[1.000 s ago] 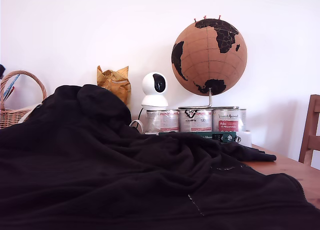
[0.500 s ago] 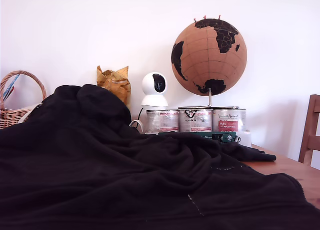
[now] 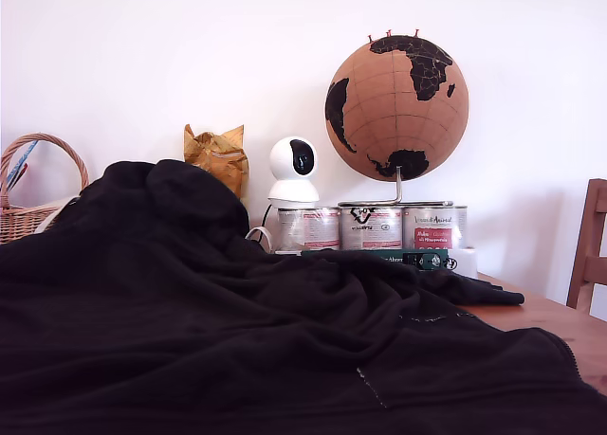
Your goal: Pick the blue coffee capsule and place it inside the red coffee cup
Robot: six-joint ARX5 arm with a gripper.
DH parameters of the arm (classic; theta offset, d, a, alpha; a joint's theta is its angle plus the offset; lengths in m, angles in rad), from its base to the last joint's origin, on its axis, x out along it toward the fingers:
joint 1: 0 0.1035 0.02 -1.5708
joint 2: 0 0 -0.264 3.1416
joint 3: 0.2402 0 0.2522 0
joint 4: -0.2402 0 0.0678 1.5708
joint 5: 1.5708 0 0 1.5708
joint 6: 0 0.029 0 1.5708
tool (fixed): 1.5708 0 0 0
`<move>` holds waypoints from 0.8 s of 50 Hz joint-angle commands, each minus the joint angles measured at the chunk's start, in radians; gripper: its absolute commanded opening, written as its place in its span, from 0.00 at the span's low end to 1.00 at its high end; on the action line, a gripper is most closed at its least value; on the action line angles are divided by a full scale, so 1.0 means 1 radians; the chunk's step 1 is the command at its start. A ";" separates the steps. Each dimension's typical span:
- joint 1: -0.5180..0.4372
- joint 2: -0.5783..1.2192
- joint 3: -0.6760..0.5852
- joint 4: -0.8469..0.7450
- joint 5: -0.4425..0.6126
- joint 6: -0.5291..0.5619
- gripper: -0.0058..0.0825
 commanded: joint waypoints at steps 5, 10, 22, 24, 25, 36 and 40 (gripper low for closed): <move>0.001 -0.019 -0.010 -0.004 0.060 0.010 0.05; 0.001 -0.042 -0.010 -0.006 0.121 0.010 0.04; -0.019 -0.185 -0.011 -0.061 0.164 0.011 0.04; -0.019 -0.212 -0.011 -0.075 0.164 0.011 0.04; -0.019 -0.227 -0.011 -0.080 0.164 0.011 0.04; -0.019 -0.385 -0.011 -0.133 0.140 0.010 0.04; -0.019 -0.434 -0.011 -0.157 0.137 0.010 0.04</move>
